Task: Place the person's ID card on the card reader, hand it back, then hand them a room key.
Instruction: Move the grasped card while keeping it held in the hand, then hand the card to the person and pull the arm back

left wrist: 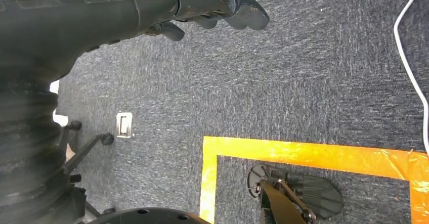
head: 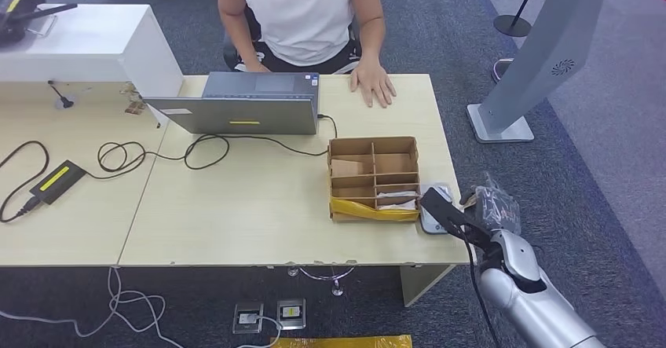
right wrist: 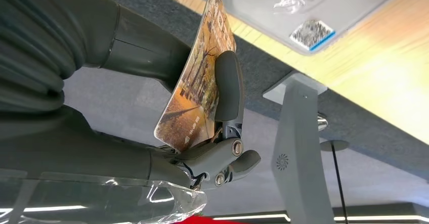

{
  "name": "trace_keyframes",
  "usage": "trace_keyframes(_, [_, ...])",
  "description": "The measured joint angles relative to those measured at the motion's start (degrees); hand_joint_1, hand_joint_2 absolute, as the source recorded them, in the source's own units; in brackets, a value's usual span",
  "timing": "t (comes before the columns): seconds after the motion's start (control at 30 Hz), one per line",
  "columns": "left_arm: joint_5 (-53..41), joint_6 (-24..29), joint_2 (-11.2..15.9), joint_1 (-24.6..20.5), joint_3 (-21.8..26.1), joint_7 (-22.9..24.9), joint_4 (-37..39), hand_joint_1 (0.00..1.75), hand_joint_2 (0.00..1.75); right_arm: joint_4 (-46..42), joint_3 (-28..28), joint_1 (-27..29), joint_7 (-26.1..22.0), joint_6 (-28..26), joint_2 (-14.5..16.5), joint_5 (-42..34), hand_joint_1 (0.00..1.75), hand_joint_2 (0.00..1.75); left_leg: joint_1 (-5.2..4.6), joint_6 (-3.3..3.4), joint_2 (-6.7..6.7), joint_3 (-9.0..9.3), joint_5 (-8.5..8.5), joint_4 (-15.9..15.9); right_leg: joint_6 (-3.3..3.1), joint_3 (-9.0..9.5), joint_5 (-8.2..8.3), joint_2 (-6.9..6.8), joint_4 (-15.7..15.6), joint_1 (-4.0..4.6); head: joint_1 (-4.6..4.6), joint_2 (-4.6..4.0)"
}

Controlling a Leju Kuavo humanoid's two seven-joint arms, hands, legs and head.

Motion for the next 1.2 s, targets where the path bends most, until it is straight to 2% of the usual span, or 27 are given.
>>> trace_keyframes(0.57, [0.2, 0.0, 0.4, 0.0, -0.5, 0.5, -0.7, 0.0, 1.75, 11.4, 3.0, -4.2, -4.8, -2.6, 6.0, -1.7, 1.75, 1.75, 0.0, 0.0, 0.0, 0.07, 0.01, 0.0, 0.0, 0.05, 0.0, 0.02, 0.0, 0.0, 0.01, 0.0])
trace_keyframes(1.2, [0.6, -0.4, 0.4, 0.0, -0.6, 0.5, -0.7, 0.0, 1.75, 15.4, 5.3, -6.3, -5.7, -4.2, 8.4, -1.7, 1.75, 1.75, 0.0, 0.0, 0.03, 0.17, 0.01, 0.0, -0.01, 0.12, 0.01, 0.07, 0.0, 0.01, 0.0, 0.0])
